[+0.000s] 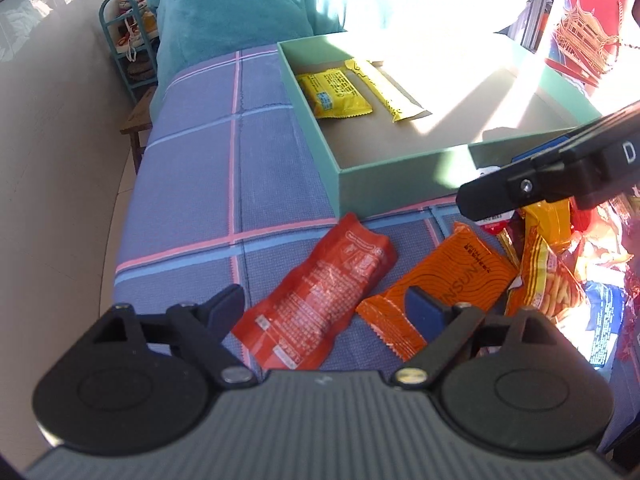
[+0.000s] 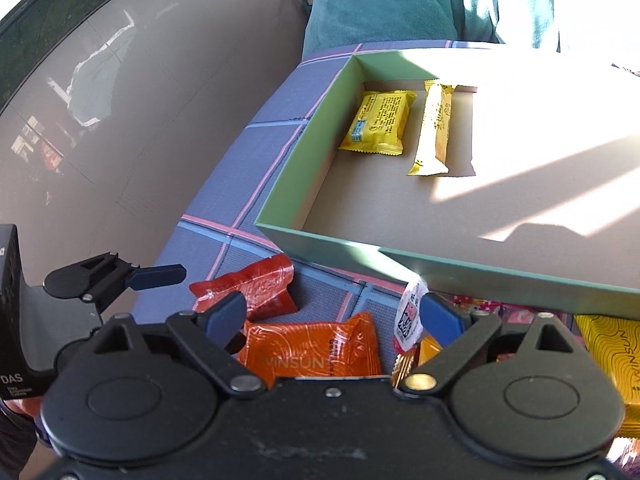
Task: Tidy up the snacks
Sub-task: 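Grasp the orange WINSUN packet with the left gripper while the right grasps a yellow WINSUN packet, then carry both WINSUN packets into the green box and release them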
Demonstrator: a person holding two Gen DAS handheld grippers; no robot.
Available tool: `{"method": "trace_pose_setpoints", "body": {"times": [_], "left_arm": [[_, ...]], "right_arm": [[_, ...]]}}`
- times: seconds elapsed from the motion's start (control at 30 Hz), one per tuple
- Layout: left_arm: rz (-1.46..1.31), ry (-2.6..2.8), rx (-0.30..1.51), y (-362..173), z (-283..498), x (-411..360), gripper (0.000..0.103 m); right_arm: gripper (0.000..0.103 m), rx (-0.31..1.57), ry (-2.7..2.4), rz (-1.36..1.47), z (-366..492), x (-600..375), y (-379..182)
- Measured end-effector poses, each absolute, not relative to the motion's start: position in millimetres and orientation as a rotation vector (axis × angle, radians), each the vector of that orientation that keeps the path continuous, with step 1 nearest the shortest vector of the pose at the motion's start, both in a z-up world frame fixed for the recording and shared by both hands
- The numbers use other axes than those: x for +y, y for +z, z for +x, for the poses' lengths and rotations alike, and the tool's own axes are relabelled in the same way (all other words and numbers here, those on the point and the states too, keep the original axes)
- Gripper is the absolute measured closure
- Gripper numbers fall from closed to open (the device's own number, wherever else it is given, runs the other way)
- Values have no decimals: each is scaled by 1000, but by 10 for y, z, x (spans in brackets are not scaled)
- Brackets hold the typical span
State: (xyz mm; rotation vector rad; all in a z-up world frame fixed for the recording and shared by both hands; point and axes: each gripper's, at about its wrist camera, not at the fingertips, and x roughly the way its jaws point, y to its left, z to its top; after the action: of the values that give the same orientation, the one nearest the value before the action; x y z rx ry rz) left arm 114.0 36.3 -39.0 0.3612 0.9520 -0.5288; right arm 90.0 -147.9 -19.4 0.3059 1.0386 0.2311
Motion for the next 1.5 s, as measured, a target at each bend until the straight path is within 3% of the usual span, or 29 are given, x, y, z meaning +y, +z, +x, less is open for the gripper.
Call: {"method": "trace_pose_setpoints", "body": {"times": [0.13,0.23,0.3,0.37,0.47,0.53,0.6,0.67,0.7,0.8,0.83,0.93,1.03,1.23,1.4,1.5], "left_arm": [[471,-657,904,-368,964,43,16],[556,-720,907,-469,912,-234,31],[574,-753,942,-537,914,-343,37],[546,-789,988,-570,912,-398,53],[508,-792,1016,-560,866,-413,63],[470,-772,1050,-562,849,-392,63],[475,-744,1046,-573,839,-397,55],[502,-723,1042,-598,871,-397,39],[508,-725,1047,-601,879,-399,38],[555,-756,1060,-593,845,-406,37],[584,-761,1060,-613,819,-430,37],[620,-781,1067,-660,743,-469,50],[600,-762,1076,-660,725,-466,51],[506,-666,1135,-639,808,-311,49],[531,-631,1136,-672,809,-371,39],[495,-628,1138,-665,816,-417,51]], "right_arm": [[18,1019,144,317,790,-1710,-127],[34,1019,61,329,739,-1941,-104],[36,1017,2,338,682,-2127,-82],[39,1015,-56,348,619,-2330,-76],[40,1014,-140,383,525,-2668,-63],[40,1028,-181,396,478,-2874,-86],[40,1051,-205,400,462,-3050,-116],[40,1084,-212,408,442,-3143,-148],[40,1098,-209,412,464,-3159,-211],[40,1133,-182,447,475,-3165,-319],[47,1139,-165,450,464,-3143,-342],[51,1128,-155,372,372,-2963,-326],[51,1111,-154,367,264,-2884,-284],[52,1086,-99,443,-100,-2896,-173],[52,1128,-100,413,-222,-2866,-306],[52,1121,-114,419,-201,-2853,-356]]}}
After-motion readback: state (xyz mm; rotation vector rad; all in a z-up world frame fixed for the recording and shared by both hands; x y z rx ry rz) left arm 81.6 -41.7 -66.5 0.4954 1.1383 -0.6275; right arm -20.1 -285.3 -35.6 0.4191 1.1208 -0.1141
